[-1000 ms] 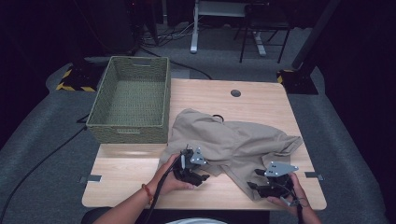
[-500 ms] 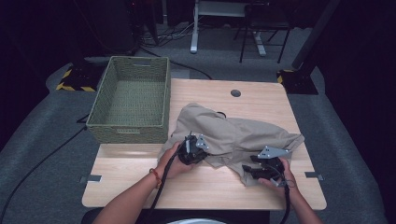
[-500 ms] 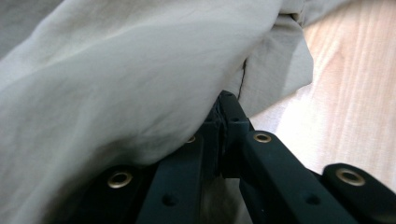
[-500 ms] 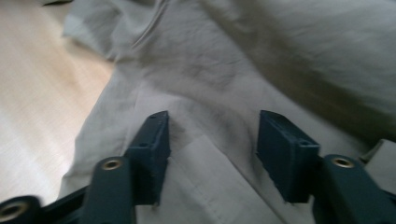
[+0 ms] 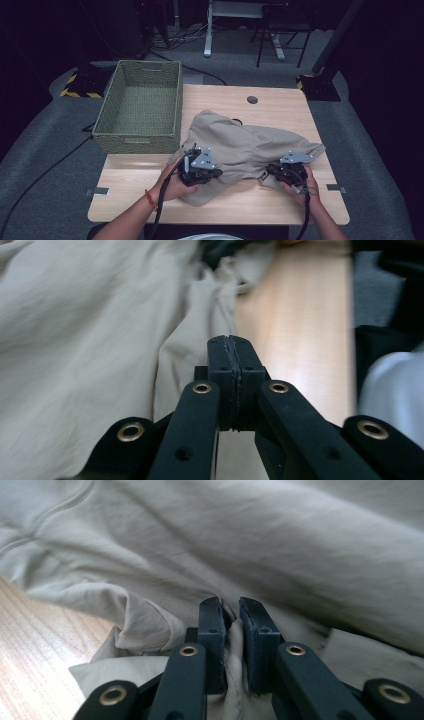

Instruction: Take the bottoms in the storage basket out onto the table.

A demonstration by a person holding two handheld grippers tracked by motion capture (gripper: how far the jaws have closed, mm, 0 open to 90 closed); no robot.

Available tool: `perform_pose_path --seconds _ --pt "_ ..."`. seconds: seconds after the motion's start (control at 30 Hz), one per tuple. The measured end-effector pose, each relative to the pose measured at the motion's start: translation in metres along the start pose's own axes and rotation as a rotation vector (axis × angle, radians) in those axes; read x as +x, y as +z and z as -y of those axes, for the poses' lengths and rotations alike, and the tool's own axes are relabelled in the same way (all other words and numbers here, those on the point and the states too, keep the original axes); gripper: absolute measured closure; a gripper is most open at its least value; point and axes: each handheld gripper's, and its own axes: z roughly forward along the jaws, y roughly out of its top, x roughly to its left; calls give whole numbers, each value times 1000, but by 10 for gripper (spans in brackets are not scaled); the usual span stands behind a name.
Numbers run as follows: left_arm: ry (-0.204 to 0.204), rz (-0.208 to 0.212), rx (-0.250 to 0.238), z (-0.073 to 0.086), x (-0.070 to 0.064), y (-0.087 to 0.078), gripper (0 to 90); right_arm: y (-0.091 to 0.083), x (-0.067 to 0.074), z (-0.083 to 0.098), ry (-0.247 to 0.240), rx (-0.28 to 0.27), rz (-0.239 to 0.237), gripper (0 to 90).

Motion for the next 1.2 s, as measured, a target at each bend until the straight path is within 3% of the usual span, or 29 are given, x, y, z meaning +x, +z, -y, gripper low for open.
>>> perform_pose_path --seconds 0.17,0.27,0.3,0.4,0.47,0.53,0.6,0.67,0.73,0.77,0.83,0.93,1.0,1.13,1.2 --pt "-5 78 13 10 -17 2 898 -5 2 2 0 23 -12 707" --pt "-5 90 51 22 -20 10 874 -15 8 9 -45 41 -72 712" --pt "-7 74 66 26 -20 12 846 -18 10 11 -51 52 -80 715" --pt "-46 -43 88 36 -14 13 673 -26 15 20 -63 89 -135 710" --pt "-74 -52 66 40 -8 9 590 -34 19 26 -60 98 -166 709" --pt "-96 -95 46 43 -1 5 504 -40 22 30 -69 116 -178 692" --pt "-132 -118 33 46 7 3 474 -47 27 31 -105 138 -210 653" --pt "-162 -148 48 50 16 6 442 -56 32 26 -135 107 -232 585" --pt "-171 -163 93 55 23 15 429 -62 31 16 -134 56 -216 497" --pt "-171 -163 108 57 24 18 445 -66 29 5 -142 6 -181 486" --pt "-173 -128 127 62 26 25 507 -71 22 -13 -154 -67 -125 448" --pt "-150 -79 189 67 25 33 568 -67 -1 -49 -119 -166 -15 383" --pt "-137 -69 214 69 23 37 585 -52 -19 -74 -110 -171 50 355" --pt "-149 -40 207 70 22 37 593 0 -49 -115 -133 -66 80 317" --pt "-141 -25 198 72 19 36 603 25 -61 -126 -95 -10 48 308"
